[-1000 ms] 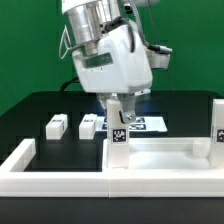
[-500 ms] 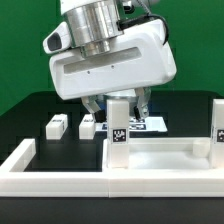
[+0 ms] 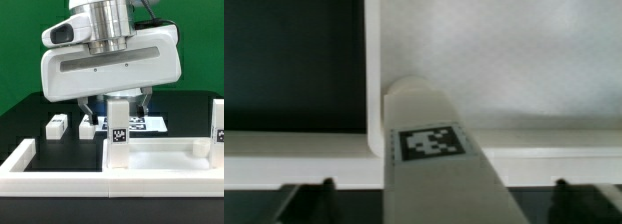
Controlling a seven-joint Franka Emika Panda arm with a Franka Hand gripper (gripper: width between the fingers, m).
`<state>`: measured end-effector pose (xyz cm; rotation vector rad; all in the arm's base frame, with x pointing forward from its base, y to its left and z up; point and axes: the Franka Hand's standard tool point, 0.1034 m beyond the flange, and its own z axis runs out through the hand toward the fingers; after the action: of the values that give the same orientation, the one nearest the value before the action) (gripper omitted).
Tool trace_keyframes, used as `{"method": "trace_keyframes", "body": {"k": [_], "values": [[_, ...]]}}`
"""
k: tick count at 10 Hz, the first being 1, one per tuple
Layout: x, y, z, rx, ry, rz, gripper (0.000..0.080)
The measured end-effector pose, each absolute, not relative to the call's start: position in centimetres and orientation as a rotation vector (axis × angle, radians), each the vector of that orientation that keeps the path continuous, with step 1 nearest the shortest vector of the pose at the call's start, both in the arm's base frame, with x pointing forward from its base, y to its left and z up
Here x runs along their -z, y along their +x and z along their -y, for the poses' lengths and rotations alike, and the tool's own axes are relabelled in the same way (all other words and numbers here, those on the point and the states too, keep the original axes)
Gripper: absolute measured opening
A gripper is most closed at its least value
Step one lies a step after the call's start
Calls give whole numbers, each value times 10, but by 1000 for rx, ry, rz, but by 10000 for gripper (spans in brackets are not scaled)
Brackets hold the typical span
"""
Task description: Assemble desk
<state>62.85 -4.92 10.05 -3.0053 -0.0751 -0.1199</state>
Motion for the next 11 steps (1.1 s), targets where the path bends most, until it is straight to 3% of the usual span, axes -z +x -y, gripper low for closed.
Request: {"method": "trace_keyframes", "body": {"k": [1,2,3,5,9,11], "values": [[-100,628,49,113,-3004,-16,370],[-100,628,50,109,-3003,-97,370],[-100,628,53,103,-2995,-246,296],[-100,629,53,93,-2963,-465,296],[-101,632,44,-36,-2485,-1657,296],[-101,632,41,-69,-2314,-1865,296]]}}
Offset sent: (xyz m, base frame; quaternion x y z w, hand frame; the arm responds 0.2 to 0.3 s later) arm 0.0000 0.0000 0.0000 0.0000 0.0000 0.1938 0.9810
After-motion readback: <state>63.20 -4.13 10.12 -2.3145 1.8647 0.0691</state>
